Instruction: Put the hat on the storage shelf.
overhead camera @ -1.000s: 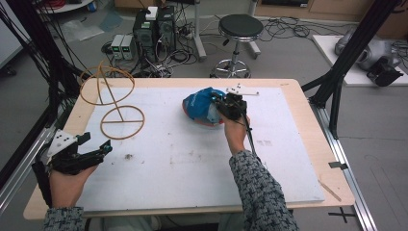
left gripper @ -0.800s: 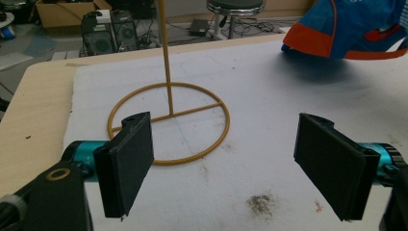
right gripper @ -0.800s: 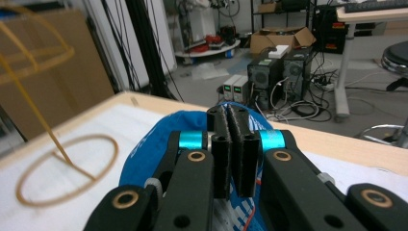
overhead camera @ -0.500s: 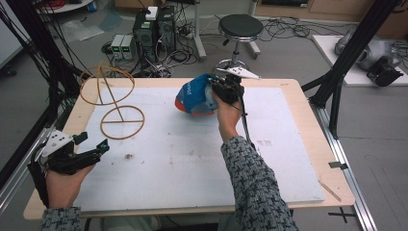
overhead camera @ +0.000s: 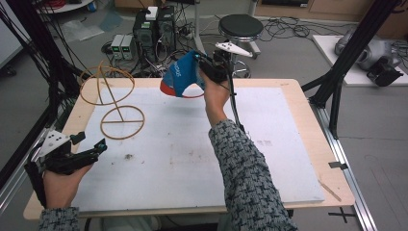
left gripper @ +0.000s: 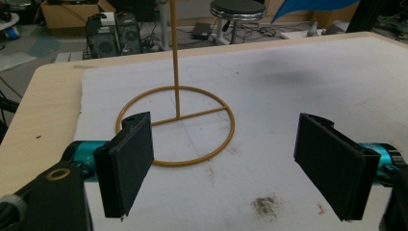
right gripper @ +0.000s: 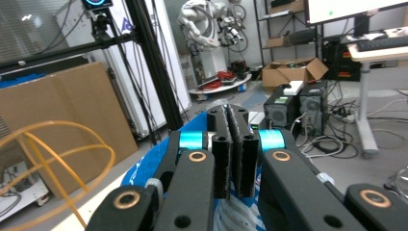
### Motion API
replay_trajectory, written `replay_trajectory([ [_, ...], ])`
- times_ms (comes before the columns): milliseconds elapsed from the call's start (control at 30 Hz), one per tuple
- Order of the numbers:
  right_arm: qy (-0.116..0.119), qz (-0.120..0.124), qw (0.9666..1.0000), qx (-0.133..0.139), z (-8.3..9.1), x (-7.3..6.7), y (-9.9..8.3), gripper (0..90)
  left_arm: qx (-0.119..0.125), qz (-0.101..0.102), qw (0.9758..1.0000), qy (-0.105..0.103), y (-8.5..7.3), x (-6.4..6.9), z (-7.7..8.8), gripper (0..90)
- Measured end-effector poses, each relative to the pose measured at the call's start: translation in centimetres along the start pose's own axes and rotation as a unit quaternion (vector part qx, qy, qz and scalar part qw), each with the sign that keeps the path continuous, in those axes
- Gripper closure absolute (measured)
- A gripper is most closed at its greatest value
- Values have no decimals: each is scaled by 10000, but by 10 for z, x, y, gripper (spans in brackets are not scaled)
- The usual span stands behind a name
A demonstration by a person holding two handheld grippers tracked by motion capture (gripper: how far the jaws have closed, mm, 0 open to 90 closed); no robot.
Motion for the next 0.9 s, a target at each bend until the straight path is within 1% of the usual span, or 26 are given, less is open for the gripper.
replay_trajectory([
  [100, 38, -12, 10000, 62, -7, -7, 12, 887, 25, 10, 10000, 14, 1, -1, 1, 217],
  [133, 40, 44, 9999, 111, -9, -10, 16, 887, 30, 15, 10000, 15, 1, -1, 1, 217],
  [167, 51, 45, 9999, 148, -10, -12, 19, 887, 29, 11, 10000, 14, 1, -2, 1, 217],
  [233, 91, -15, 9998, 195, -15, -16, 28, 887, 24, 11, 10000, 24, 1, -2, 1, 218],
  [267, 108, -7, 9997, 231, -16, -18, 32, 887, 19, 17, 10000, 25, 1, -2, 1, 217],
  [333, 172, -87, 9991, 370, -19, -22, 40, 887, 18, 16, 10000, 15, 1, -2, 1, 217],
  [400, 184, -81, 9990, 408, -23, -25, 47, 887, 30, 35, 10000, 17, 1, -3, 2, 218],
  [567, 200, -68, 9988, 450, -33, -32, 58, 887, 68, 58, 10000, 36, 3, -6, 4, 217],
  [600, 207, -35, 9988, 440, -36, -35, 60, 887, 77, 63, 9999, 39, 3, -7, 5, 217],
  [800, 332, -12, 9983, 482, -54, -53, 68, 886, 126, 146, 9998, 73, 5, -12, 9, 217],
  [900, 434, 4, 9978, 507, -63, -64, 73, 887, 137, 144, 9998, 81, 5, -14, 10, 217],
])
Point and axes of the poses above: each handheld gripper's, and its own axes: z roughly backward along the jaws, y roughly out of its top, x roughly to its right, the point moved 8 cm from there along -z, roughly forward along the jaws, and after that the axes turned 10 degrees about y, right-handed, at the moved point
